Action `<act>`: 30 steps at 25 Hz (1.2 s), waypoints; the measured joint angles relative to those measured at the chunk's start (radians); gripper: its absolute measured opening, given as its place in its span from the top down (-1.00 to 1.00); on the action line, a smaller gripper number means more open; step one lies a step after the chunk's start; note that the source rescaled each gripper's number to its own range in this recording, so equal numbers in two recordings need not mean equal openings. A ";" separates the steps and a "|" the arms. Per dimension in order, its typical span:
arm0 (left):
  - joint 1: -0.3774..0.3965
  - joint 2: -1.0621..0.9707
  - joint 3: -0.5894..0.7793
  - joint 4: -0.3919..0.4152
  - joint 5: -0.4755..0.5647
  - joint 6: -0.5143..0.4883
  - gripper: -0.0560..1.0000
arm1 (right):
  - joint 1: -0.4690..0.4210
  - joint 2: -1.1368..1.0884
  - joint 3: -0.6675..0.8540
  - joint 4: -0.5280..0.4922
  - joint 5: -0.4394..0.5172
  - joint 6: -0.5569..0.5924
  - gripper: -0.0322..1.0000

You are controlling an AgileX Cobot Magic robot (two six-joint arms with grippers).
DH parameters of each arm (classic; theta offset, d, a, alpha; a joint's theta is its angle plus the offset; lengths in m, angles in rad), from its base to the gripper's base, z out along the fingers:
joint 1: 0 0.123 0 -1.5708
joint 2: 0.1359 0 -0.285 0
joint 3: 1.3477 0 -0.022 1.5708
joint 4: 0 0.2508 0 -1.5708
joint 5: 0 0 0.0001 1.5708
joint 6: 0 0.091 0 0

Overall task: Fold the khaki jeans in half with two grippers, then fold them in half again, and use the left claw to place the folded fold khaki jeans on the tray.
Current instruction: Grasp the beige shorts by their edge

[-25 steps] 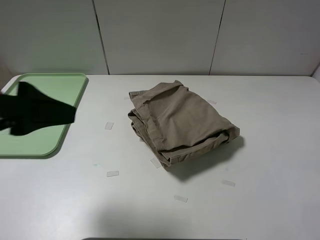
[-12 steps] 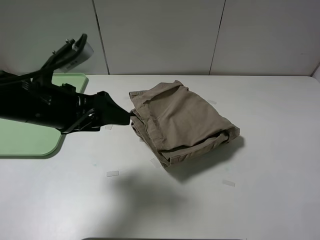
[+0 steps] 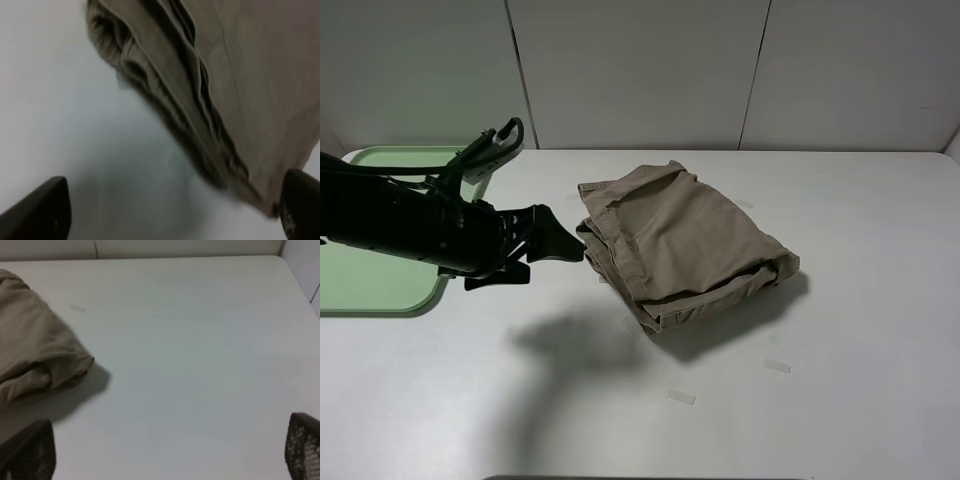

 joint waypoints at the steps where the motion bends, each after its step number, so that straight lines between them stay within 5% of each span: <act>1: 0.000 0.020 -0.009 -0.060 0.013 0.051 -0.74 | 0.000 0.000 0.000 0.000 0.000 0.000 -0.99; 7: 0.000 0.150 -0.089 -0.148 0.060 0.161 -0.74 | 0.000 0.000 0.000 0.000 0.000 0.000 -0.99; 30: -0.023 0.474 -0.357 -0.148 0.136 0.149 -0.74 | 0.000 0.000 0.000 0.000 0.000 0.000 -0.99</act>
